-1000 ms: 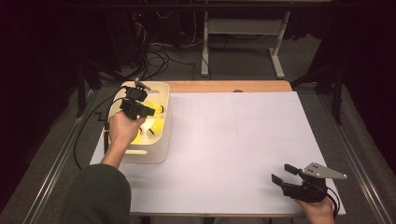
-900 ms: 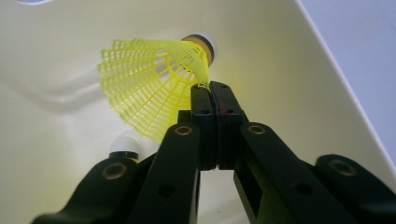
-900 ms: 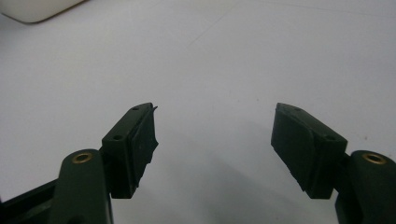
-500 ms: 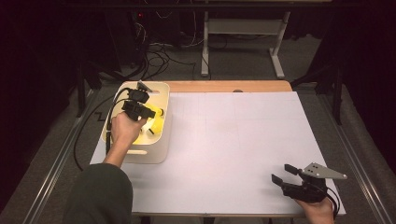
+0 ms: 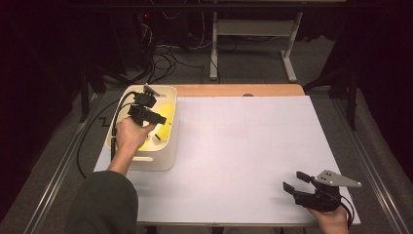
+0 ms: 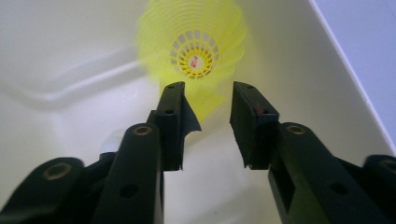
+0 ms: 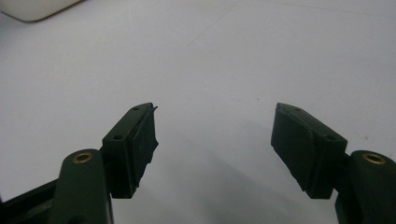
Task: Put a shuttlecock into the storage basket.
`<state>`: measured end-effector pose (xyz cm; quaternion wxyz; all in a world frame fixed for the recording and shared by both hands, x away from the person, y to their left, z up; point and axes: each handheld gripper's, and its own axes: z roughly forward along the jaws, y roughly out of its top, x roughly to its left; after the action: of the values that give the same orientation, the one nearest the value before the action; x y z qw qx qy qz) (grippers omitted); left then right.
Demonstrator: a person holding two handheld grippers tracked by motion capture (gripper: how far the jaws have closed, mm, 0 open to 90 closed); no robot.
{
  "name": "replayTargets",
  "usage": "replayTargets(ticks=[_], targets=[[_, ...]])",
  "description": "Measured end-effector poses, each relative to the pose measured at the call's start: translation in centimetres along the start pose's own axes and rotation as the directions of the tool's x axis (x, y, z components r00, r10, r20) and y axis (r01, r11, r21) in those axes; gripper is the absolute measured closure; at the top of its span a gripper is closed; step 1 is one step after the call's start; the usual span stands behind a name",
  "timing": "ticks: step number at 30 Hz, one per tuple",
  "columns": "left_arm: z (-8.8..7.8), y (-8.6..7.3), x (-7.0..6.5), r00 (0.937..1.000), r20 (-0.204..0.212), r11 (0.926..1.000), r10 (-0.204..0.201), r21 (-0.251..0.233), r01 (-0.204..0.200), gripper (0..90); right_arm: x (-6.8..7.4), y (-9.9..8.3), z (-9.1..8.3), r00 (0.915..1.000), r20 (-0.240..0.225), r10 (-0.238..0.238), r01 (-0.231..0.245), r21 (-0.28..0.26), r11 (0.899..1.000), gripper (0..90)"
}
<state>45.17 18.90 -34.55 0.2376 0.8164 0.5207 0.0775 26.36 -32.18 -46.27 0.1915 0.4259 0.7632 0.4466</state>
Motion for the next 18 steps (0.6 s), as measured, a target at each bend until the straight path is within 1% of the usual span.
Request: replayTargets(ticks=[4,8,11,18], targets=[[-0.1,0.0,0.1,0.9999,-0.006,1.0,-0.008,-0.001,0.008,55.9,0.0,0.0,0.0,1.0,0.0,-0.001,0.001,0.0,1.0,31.4],[-0.6,-0.1,0.1,0.9998,-0.011,0.9996,-0.018,-0.021,0.017,51.2,0.0,0.0,0.0,1.0,0.0,0.0,0.0,0.0,1.0,31.5],[-0.8,-0.2,0.1,0.9996,-0.012,0.9994,-0.025,-0.026,0.025,48.3,0.0,0.0,0.0,1.0,0.0,-0.002,0.002,0.0,1.0,31.5],[-1.4,-0.1,-0.2,0.9997,-0.011,0.9988,-0.022,-0.044,0.021,46.0,0.0,0.0,0.0,1.0,0.0,-0.001,0.001,0.0,1.0,31.5]])
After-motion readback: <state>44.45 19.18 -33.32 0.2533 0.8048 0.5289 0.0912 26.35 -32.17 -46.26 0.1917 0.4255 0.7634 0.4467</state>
